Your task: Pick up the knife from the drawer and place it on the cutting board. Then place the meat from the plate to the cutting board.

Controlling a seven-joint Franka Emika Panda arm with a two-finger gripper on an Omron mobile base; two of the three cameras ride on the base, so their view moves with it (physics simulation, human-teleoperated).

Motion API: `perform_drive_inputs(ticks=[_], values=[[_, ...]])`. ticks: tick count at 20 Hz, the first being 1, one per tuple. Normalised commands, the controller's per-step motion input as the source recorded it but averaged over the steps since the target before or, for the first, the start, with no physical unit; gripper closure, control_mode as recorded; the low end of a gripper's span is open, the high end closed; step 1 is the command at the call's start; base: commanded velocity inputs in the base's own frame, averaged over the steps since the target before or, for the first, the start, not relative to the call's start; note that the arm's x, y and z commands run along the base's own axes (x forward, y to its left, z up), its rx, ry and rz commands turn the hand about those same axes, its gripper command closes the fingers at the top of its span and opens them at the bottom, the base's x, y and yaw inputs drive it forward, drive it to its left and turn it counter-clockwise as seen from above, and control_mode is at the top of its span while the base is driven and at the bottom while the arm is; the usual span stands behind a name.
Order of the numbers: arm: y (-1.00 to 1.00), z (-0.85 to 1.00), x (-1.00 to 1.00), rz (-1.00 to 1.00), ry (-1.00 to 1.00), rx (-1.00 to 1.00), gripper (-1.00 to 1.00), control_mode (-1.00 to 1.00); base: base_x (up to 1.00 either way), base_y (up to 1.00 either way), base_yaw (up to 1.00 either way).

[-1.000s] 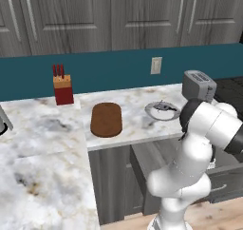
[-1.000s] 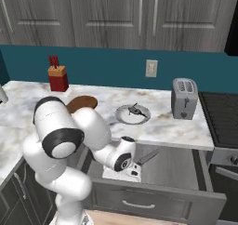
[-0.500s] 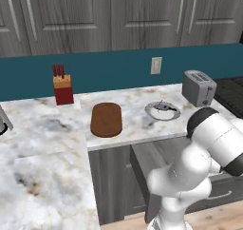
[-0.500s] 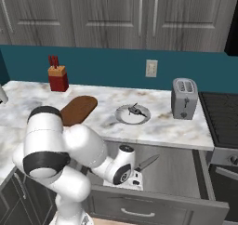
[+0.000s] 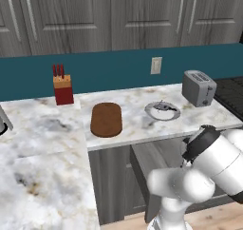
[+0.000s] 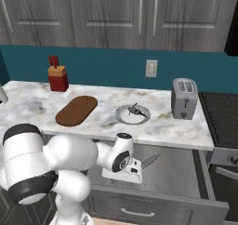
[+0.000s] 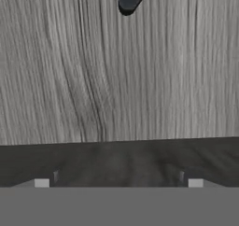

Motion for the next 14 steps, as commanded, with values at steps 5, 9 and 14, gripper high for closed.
perform_drive_inputs(ticks=[5,9,14], values=[[0.0,0.42,0.51,-0.11,0.08,0.0,-1.0,-1.0,0.0,0.0,0.0],[-0.01,0.12,0.62,-0.11,0.08,0.03,-1.0,-1.0,0.0,0.0,0.0],[-0.04,0.0,0.71,-0.13,0.09,0.06,-1.0,-1.0,0.0,0.0,0.0]])
